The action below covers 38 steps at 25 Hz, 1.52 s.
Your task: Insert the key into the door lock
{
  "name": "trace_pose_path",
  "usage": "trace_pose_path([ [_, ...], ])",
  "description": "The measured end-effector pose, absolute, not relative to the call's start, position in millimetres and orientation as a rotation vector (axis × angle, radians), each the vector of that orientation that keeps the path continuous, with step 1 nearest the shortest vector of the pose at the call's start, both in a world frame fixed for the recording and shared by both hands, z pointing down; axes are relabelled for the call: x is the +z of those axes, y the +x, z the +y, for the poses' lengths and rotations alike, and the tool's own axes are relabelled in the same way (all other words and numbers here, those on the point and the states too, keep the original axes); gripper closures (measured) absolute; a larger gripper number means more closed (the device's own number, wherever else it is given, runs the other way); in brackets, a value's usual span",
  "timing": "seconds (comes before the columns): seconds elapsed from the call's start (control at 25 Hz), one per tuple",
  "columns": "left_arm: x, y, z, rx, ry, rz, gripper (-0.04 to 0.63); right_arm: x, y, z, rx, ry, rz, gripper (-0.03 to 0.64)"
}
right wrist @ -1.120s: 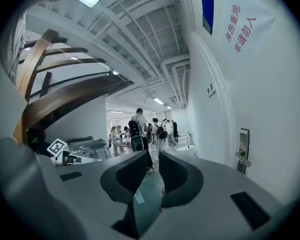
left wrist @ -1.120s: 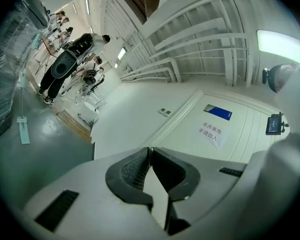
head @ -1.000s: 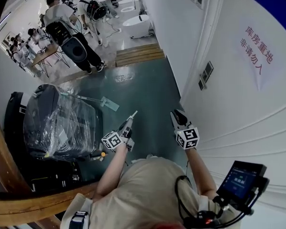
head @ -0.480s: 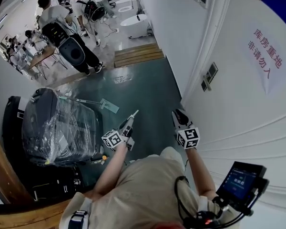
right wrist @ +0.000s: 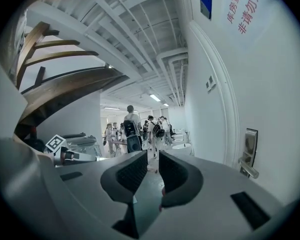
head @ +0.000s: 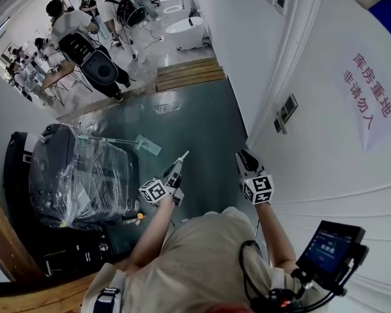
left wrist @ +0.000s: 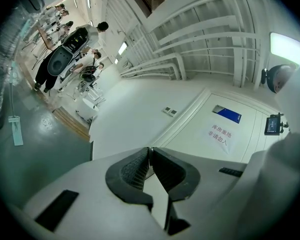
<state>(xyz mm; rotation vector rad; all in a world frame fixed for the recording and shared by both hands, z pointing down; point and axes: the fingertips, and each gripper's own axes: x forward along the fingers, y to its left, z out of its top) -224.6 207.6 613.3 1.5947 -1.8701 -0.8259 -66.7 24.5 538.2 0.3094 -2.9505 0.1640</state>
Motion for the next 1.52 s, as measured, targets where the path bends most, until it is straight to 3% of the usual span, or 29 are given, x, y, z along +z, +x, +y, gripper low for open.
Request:
trace_pose_path([
  [0.36, 609.9, -211.6, 157.8, -0.819, 1.564, -1.890, 0.561, 536.4, -58.6, -27.7, 0.141, 0.254, -2.933, 0.555],
  [1.12, 617.2, -192.1, 153.0, -0.829, 1.488, -1.936, 0.560, 552.8, -55.1, -30.1, 0.222, 0.107, -2.888, 0.555],
  [1.52, 622.0, -231.2, 152.7, -0.826, 1.477, -1.933, 0.561, 556.9, -89.2, -37.2, 0.251, 0.128, -2.857, 0.555],
])
